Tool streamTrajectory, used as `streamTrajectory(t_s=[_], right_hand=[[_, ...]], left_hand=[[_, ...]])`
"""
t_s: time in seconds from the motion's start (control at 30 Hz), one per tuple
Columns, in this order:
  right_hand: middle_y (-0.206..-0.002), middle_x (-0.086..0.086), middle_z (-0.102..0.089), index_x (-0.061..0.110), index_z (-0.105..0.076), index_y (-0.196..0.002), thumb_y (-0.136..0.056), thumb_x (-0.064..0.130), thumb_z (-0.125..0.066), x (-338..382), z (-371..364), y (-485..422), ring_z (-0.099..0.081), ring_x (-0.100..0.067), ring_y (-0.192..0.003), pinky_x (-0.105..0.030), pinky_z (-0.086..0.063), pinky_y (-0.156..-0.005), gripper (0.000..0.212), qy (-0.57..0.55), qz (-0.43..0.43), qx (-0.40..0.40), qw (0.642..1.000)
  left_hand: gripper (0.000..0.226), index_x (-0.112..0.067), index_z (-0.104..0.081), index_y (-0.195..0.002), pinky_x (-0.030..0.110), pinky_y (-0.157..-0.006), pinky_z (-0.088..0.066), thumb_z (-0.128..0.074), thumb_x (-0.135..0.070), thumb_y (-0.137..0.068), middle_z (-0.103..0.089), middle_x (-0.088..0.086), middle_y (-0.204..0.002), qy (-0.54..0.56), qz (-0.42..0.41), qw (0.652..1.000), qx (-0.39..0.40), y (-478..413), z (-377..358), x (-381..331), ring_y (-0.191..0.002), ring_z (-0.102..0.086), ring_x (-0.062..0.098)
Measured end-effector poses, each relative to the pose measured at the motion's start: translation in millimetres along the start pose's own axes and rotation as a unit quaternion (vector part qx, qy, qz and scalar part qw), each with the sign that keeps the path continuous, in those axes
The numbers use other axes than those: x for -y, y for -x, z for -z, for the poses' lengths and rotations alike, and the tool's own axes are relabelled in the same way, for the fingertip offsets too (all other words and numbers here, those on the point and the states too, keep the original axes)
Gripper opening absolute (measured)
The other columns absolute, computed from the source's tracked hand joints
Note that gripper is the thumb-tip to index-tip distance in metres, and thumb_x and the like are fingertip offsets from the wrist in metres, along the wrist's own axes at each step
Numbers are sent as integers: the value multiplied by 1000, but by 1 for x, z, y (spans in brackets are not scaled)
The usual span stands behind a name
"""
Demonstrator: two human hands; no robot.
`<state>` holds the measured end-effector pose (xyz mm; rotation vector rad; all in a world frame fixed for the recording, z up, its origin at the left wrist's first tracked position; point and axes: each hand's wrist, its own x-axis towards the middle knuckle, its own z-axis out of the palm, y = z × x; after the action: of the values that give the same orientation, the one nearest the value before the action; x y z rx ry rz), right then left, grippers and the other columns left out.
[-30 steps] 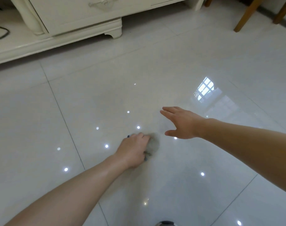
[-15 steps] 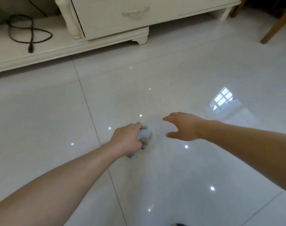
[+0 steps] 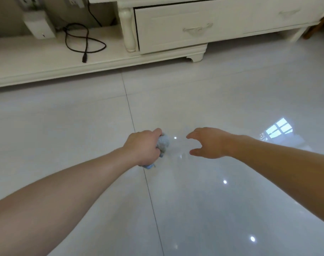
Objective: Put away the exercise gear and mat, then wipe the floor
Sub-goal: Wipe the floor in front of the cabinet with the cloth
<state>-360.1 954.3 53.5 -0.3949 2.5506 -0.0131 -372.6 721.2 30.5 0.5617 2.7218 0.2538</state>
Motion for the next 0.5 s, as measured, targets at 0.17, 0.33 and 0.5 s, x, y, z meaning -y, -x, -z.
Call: streamTrajectory(t_s=[0.17,0.33,0.5], right_hand=[[-146,5,-42,28,-32,-148,-93,53,-52,15,20,-19,-39,-20,-135,-35,-35,-110,64,-9,-9,38,999],[-149,3,-41,27,-29,-150,-93,53,-51,32,51,-26,-38,-20,-136,-36,-34,-110,66,19,-12,78,997],[-151,4,-35,29,-27,-150,-94,52,-50,50,87,-14,-36,-21,-137,-35,-32,-111,66,-21,-15,54,998]], left_hand=[[39,-30,-43,-118,32,-63,-42,-54,-21,-82,-61,-2,-94,19,14,1000,-7,-5,24,19,-82,-60,23],[36,-37,-35,-102,31,-62,-37,-57,-17,-81,-55,-5,-94,60,26,998,1,6,57,41,-82,-55,21],[32,-35,-39,-98,30,-58,-33,-56,-16,-79,-55,-6,-90,89,54,994,17,26,91,52,-81,-56,21]])
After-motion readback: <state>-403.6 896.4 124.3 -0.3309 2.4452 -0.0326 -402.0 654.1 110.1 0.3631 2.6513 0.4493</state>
